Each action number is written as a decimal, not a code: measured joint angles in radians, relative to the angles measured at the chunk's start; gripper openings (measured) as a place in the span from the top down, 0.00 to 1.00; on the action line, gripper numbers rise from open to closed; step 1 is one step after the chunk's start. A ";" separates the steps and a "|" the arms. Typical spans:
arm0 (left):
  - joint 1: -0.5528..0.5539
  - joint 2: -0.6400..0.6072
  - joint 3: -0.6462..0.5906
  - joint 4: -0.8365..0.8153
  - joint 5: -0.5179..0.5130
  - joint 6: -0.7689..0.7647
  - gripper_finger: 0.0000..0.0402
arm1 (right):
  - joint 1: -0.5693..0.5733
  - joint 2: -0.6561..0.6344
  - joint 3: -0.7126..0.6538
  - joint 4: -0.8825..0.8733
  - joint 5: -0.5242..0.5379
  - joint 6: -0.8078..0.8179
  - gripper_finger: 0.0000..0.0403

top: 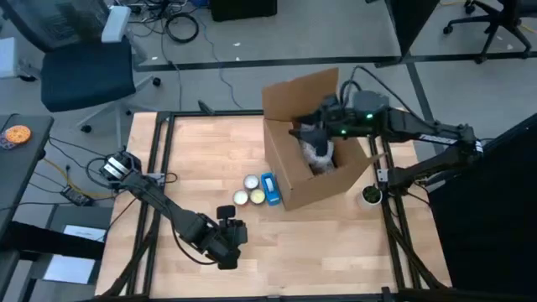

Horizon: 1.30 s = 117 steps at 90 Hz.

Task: Wrap mug
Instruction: Adjust the brown cardboard box on the table

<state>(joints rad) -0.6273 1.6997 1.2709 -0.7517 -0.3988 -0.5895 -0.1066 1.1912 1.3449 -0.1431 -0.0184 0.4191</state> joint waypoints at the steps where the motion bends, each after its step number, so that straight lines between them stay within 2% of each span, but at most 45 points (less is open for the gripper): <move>1: 0.000 0.000 0.000 0.000 0.000 0.002 0.62 | 0.002 0.000 0.000 0.021 -0.011 -0.002 0.36; 15: 0.000 0.000 0.000 -0.003 0.002 0.009 0.62 | 0.054 0.000 0.001 0.229 -0.171 -0.017 0.38; 38: -0.014 0.000 0.094 -0.083 0.030 0.009 0.62 | 0.245 0.001 0.002 0.252 -0.285 -0.107 0.42; 61: -0.101 0.000 0.210 -0.174 -0.007 0.010 0.62 | 0.527 0.006 0.002 0.247 -0.292 -0.219 0.47; 85: -0.165 -0.001 0.273 -0.187 -0.079 0.009 0.62 | 0.795 0.101 0.002 0.168 -0.289 -0.173 0.51; 102: -0.182 -0.001 0.278 -0.189 -0.089 0.009 0.62 | 0.885 0.236 0.002 0.045 -0.288 -0.074 0.56; 117: -0.180 -0.001 0.278 -0.191 -0.117 0.022 0.62 | 0.885 0.383 0.002 -0.063 -0.281 0.089 0.69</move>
<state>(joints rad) -0.8078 1.6989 1.5490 -0.9424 -0.5163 -0.5678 0.7785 1.5738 1.3464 -0.2057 -0.2996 0.5085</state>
